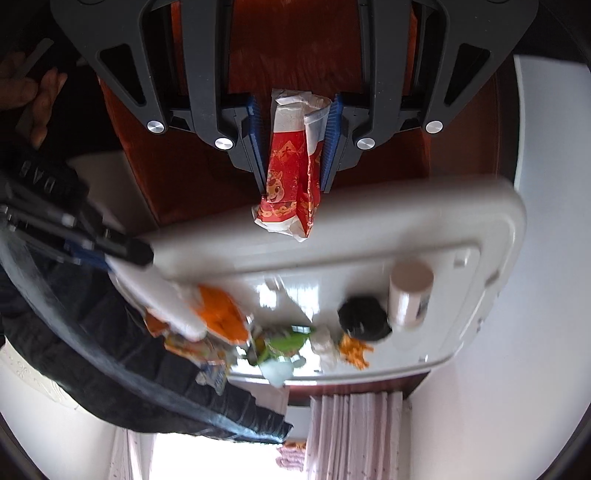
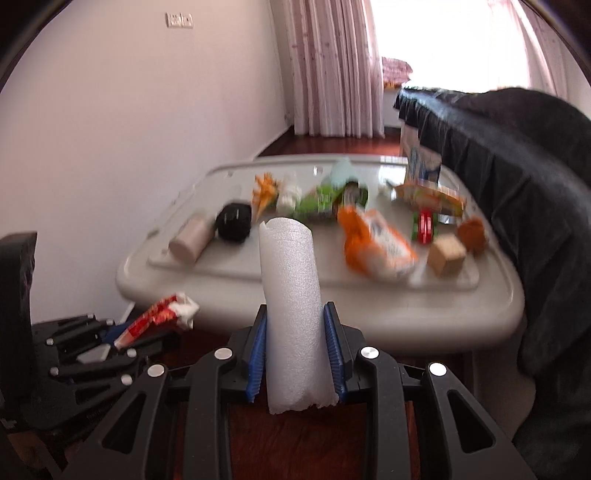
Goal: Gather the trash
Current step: 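Carry wrapper and foam roll to the orange-lined bin and open both grippers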
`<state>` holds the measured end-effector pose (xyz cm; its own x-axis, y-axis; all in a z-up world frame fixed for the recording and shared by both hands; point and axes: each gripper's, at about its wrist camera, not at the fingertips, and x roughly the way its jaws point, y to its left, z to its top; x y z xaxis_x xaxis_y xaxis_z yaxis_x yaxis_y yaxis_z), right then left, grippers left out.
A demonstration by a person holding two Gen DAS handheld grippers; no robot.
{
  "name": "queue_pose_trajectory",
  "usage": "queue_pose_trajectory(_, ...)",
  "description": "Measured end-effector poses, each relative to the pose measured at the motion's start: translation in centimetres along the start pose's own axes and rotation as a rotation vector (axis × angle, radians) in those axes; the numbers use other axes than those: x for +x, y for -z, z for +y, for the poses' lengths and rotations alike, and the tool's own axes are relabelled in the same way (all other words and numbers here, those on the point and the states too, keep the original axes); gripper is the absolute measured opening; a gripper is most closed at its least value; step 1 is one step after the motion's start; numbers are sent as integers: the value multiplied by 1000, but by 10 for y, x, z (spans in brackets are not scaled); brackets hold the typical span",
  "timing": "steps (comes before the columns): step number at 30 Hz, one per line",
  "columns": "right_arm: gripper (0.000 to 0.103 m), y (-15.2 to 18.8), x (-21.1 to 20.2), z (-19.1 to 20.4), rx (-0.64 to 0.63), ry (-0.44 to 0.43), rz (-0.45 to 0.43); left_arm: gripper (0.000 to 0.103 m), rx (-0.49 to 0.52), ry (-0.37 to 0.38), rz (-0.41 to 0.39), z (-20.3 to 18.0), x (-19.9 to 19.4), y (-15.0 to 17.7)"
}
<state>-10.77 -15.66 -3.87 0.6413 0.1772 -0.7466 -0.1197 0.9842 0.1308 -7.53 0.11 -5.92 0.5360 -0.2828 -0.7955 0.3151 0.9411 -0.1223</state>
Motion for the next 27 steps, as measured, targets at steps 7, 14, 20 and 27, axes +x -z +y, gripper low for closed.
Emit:
queue_pose_trajectory(7,32,39,4,-18,64,33,135,28,-9,10,96,-4,7,33)
queue_pose_trajectory(14,72,49,7,-25,110,71,166,78,-27,-29,105,-11,1,39)
queue_pose_trajectory(20,85,32,-15,-28,114,83,44,89,-61,-66,-2,5,-17,19)
queue_pose_trajectory(27,97,-9,-38,-16,14,128,-123,91,-135,-168,-141,44,-36,-29)
